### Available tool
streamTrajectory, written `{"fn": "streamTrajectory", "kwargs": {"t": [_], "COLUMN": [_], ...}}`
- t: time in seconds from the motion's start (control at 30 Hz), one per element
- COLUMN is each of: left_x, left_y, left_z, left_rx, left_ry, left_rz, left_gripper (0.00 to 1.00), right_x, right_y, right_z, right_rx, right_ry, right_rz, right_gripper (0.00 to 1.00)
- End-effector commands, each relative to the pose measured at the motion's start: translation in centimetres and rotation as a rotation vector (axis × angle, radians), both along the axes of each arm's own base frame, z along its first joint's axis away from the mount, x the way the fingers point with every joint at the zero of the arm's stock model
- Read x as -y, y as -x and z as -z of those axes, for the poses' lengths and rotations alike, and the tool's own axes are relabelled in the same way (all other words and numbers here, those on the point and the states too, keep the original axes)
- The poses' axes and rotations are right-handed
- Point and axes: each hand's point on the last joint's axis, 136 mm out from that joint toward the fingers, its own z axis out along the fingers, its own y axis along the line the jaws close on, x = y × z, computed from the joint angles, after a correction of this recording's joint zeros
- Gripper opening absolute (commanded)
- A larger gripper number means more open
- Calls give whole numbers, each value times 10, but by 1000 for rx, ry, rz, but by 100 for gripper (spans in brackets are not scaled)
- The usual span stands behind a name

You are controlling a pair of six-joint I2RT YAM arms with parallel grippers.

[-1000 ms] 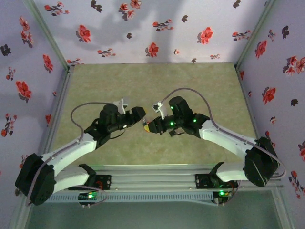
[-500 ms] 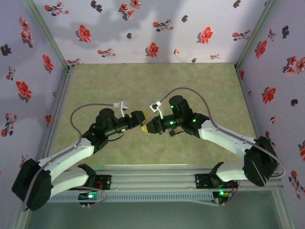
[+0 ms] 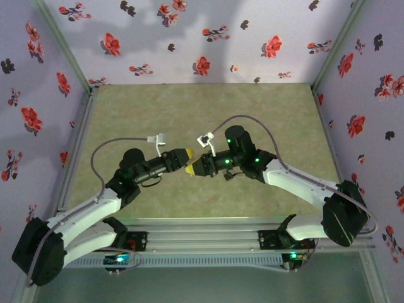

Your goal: Lock with the key

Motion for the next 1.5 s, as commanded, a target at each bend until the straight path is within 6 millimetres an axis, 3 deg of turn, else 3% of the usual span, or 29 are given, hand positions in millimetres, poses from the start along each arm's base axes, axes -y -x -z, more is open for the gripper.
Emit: {"fn": "streamTrajectory", "kwargs": {"t": [0.0, 1.0, 1.47], "left_x": [1, -7, -14], "left_y": [10, 32, 28], "left_z": [-17, -20, -13], "left_rx": [51, 79, 65], "left_ry": [55, 74, 12], "left_rz": [41, 87, 57], "left_gripper": [72, 73, 70], "right_x": [-1, 1, 4], "right_y": [5, -10, -9], "right_z": [-2, 18, 14], "right_rx": [-1, -3, 9], "right_ry": [-17, 78, 83], "right_rz": [-22, 44, 49], "right_gripper": [5, 2, 2]}}
